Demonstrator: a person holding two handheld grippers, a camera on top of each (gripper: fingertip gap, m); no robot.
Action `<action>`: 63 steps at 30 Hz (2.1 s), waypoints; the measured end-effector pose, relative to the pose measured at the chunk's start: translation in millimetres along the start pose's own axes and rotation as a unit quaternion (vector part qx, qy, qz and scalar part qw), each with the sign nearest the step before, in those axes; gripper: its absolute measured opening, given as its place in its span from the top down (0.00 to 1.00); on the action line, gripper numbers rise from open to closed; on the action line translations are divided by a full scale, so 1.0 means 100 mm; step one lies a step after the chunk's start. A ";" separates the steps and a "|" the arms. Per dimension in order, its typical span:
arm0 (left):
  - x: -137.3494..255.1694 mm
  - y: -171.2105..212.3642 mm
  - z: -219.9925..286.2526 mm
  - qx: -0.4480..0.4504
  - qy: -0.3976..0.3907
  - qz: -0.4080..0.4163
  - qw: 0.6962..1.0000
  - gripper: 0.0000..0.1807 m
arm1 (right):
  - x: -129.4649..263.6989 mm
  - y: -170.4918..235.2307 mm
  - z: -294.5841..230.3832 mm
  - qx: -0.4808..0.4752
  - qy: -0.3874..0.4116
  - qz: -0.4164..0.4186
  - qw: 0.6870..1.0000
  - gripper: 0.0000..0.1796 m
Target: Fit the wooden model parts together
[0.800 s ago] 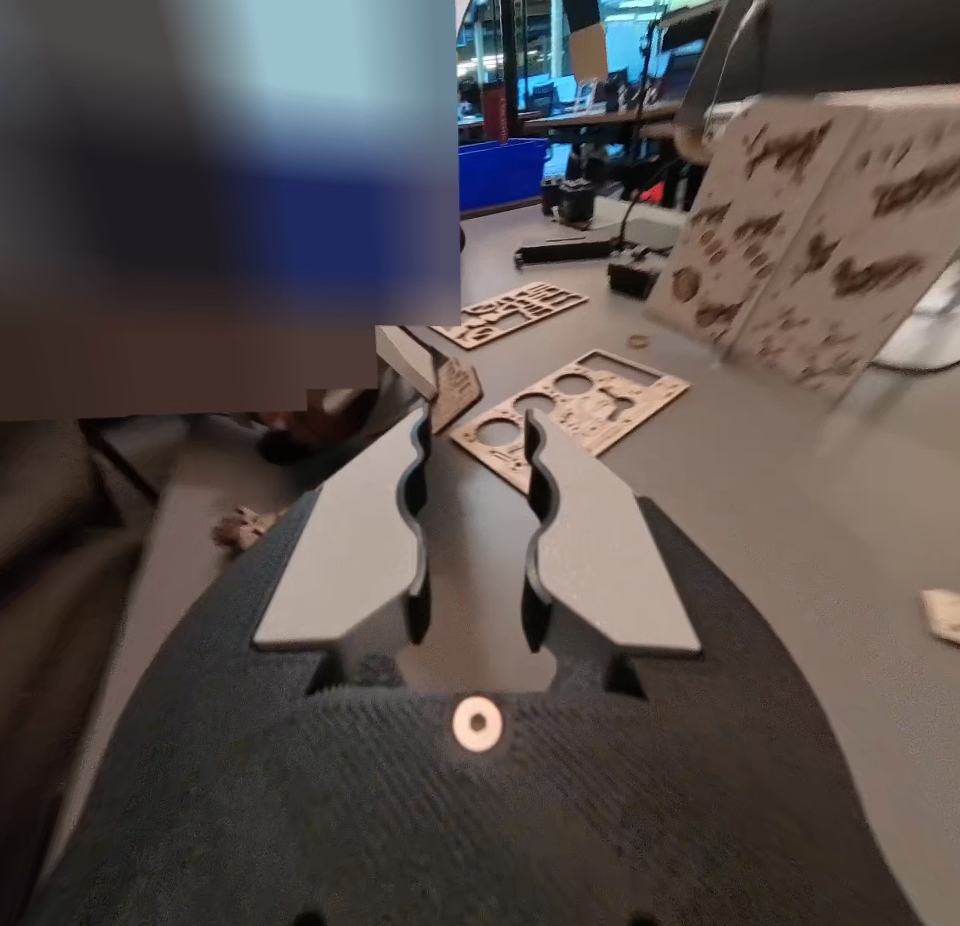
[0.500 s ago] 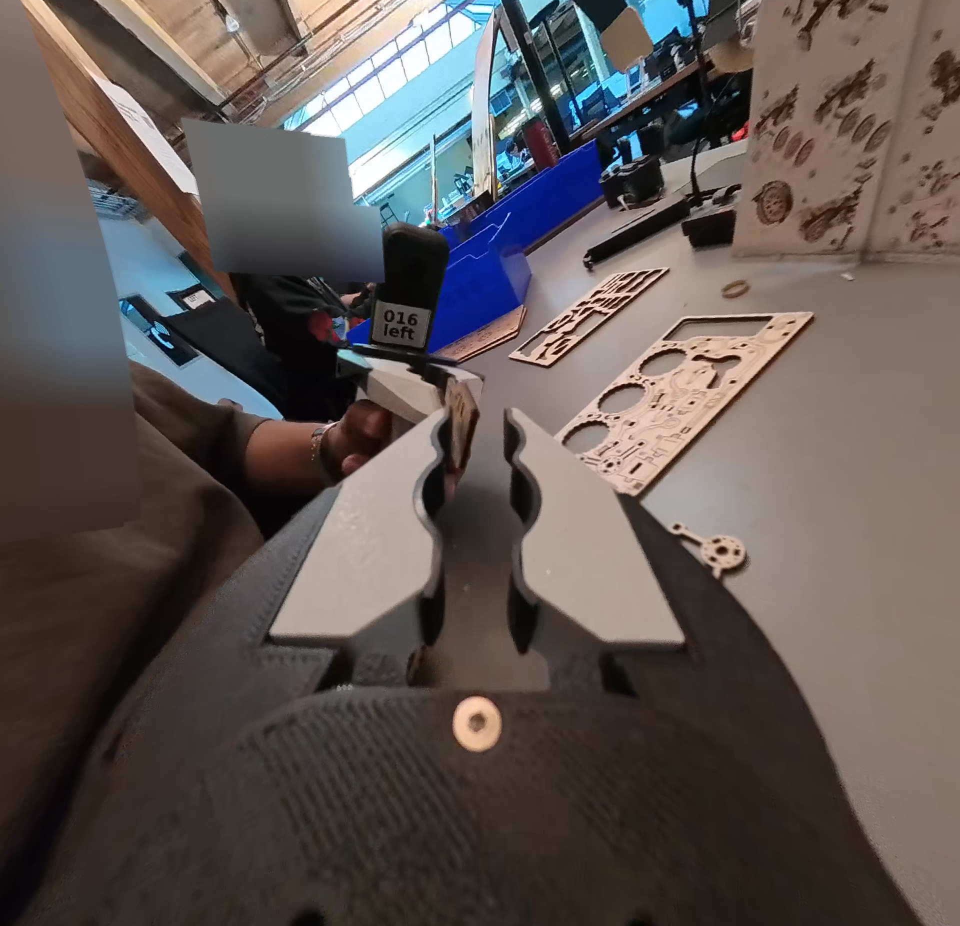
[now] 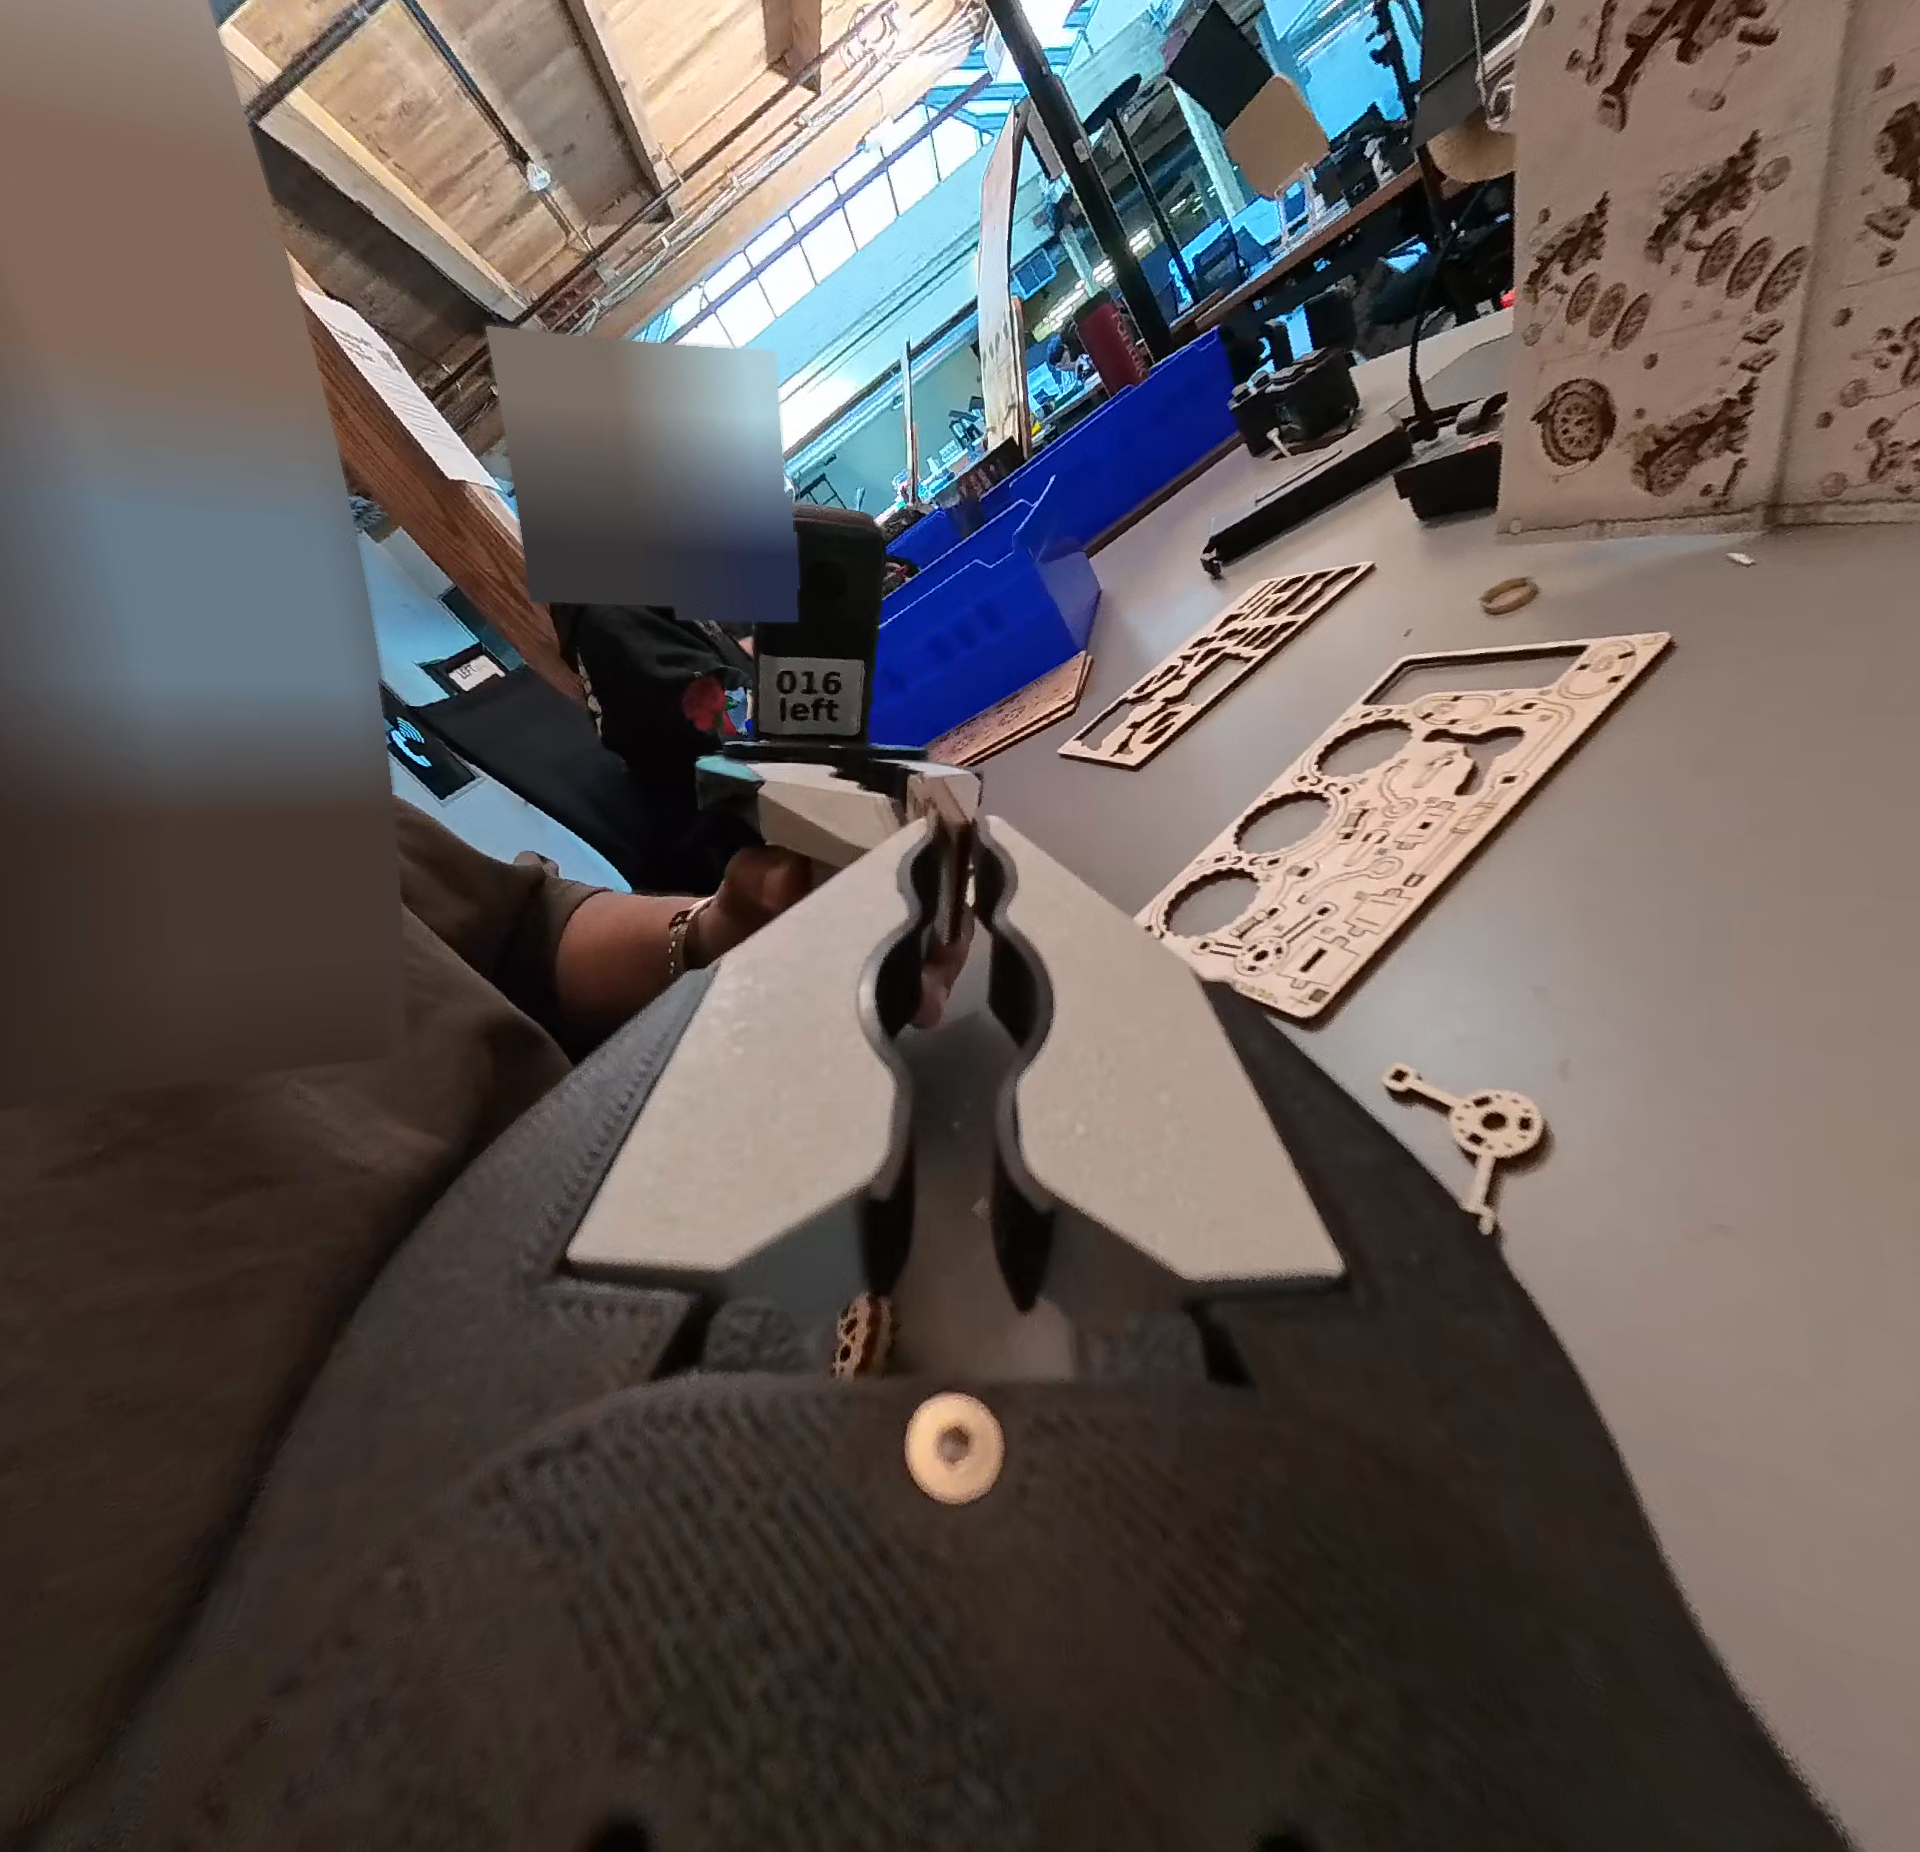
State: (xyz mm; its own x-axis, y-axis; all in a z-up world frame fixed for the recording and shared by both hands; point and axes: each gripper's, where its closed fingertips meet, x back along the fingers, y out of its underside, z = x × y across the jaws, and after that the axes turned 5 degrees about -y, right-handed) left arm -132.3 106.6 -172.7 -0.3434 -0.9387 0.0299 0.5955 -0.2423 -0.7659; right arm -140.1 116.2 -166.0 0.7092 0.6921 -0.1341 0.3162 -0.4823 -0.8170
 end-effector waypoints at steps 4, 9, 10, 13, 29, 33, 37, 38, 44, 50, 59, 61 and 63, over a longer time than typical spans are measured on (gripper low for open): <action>-0.01 0.01 0.00 -0.025 -0.013 -0.001 1.000 1.00 | 0.00 0.02 0.01 -0.005 -0.002 -0.005 1.000 0.98; 0.00 -0.01 0.01 -0.049 -0.024 0.001 0.999 1.00 | -0.01 0.01 0.00 -0.007 -0.002 -0.004 1.000 0.98; 0.00 -0.01 0.01 -0.053 -0.026 0.003 0.998 1.00 | -0.01 0.00 0.00 -0.005 -0.001 -0.005 1.000 0.98; 0.00 -0.02 0.01 -0.070 -0.037 0.005 0.997 0.99 | -0.02 0.00 0.01 0.007 0.005 -0.010 1.000 0.98; -0.02 -0.01 0.06 -0.287 -0.149 0.010 0.946 0.98 | 0.00 -0.03 -0.02 0.008 0.023 -0.023 0.999 0.97; -0.02 0.00 0.04 -0.248 -0.125 0.004 0.961 0.98 | 0.00 -0.01 -0.01 0.019 0.029 -0.033 0.999 0.97; -0.01 0.01 -0.01 -0.175 -0.093 -0.001 0.980 0.98 | 0.00 0.01 0.02 0.008 0.021 -0.037 0.999 0.98; -0.02 0.02 -0.03 -0.177 -0.093 -0.006 0.980 0.97 | 0.00 0.02 0.02 0.011 0.022 -0.039 0.999 0.98; -0.02 0.06 -0.11 -0.155 -0.096 -0.019 0.983 0.94 | -0.01 0.05 0.02 0.018 0.020 -0.050 0.998 1.00; -0.02 0.07 -0.15 -0.131 -0.091 -0.020 0.987 0.93 | 0.00 0.08 0.07 0.013 0.024 -0.055 0.998 1.00; -0.04 0.07 -0.15 -0.114 -0.081 -0.022 0.990 0.89 | 0.03 0.12 0.09 0.027 0.037 -0.066 0.997 1.00; -0.07 0.08 -0.15 -0.107 -0.076 -0.025 0.991 0.87 | 0.06 0.12 0.09 0.024 0.039 -0.063 0.997 1.00; -0.10 0.07 -0.16 -0.100 -0.070 -0.026 0.992 0.86 | 0.10 0.13 0.10 0.022 0.043 -0.062 0.997 1.00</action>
State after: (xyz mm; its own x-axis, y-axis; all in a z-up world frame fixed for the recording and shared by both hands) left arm -136.2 117.9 -188.6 -0.2567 -0.9546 0.1509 0.4181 -0.2504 -0.8732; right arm -135.9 122.4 -183.4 0.7190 0.6948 0.0160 0.3775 -0.3711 -0.8484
